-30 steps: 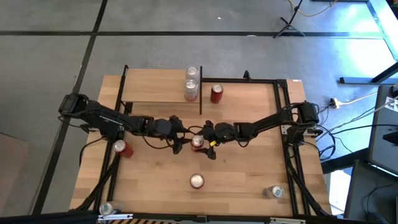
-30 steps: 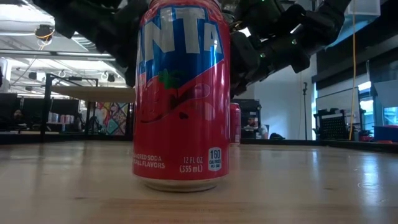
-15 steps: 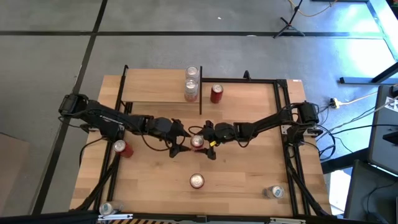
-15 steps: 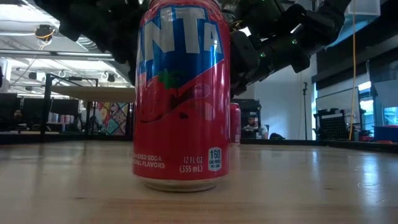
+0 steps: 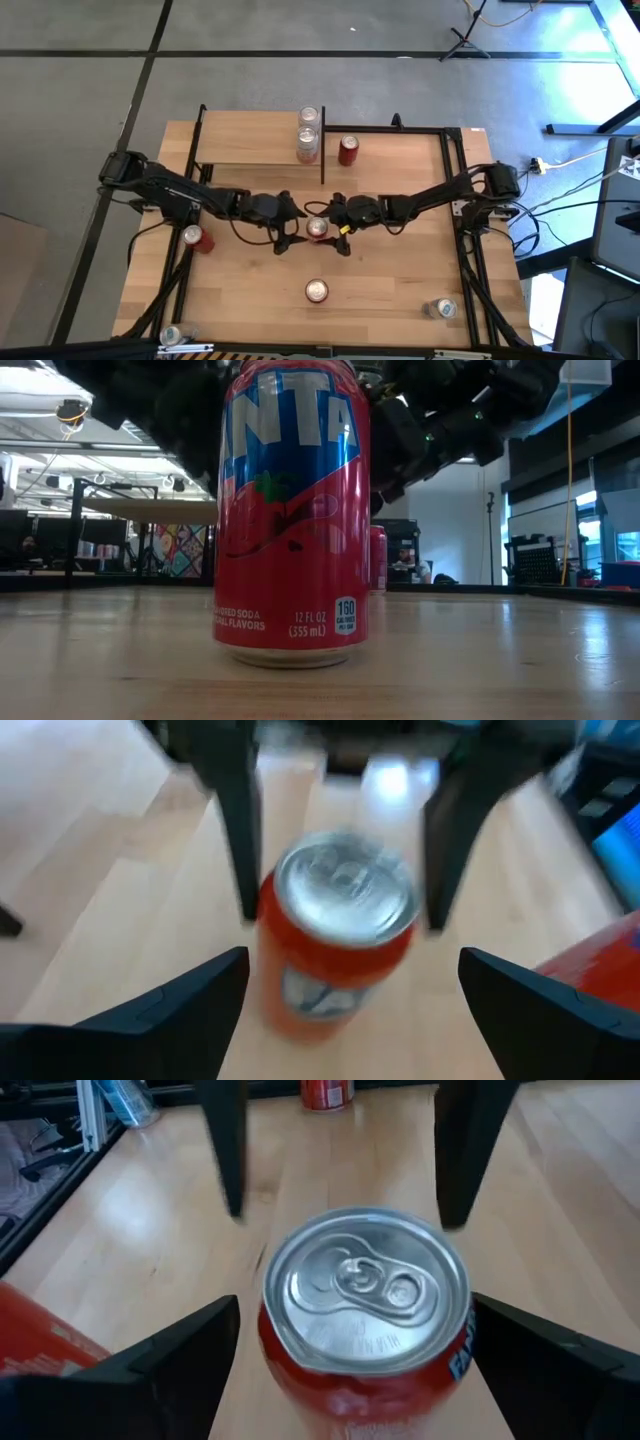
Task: Place canned beverage on shelf
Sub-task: Put the top orange soda can on the shelf
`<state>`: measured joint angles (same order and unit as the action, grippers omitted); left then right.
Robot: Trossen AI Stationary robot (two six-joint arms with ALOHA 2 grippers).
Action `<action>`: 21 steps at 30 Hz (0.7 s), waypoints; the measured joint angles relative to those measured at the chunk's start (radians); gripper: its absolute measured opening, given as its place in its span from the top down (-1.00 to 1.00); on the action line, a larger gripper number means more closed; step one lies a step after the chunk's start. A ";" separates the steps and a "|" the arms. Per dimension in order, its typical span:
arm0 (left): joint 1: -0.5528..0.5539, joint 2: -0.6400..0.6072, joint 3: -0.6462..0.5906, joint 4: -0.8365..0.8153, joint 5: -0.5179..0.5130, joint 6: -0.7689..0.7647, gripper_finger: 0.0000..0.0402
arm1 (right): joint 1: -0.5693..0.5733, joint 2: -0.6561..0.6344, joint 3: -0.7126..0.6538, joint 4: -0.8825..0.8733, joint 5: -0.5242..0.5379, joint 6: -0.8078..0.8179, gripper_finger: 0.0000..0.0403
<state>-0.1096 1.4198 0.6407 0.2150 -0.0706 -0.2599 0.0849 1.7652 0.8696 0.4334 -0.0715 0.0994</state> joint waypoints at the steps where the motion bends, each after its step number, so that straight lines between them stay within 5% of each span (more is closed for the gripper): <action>1: -0.002 0.020 -0.001 0.008 -0.009 0.008 -0.78 | 0.000 -0.005 0.000 -0.014 0.000 0.000 -0.82; 13: -0.004 0.230 0.000 0.290 -0.039 0.073 -0.78 | 0.000 -0.004 0.000 -0.056 0.000 0.000 -0.82; 21: -0.002 0.264 -0.001 0.352 -0.051 0.021 -0.68 | 0.000 -0.004 0.000 -0.060 -0.017 -0.001 -0.82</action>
<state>-0.1117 1.6837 0.6395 0.5673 -0.1215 -0.2386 0.0849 1.7612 0.8696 0.3738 -0.0890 0.0986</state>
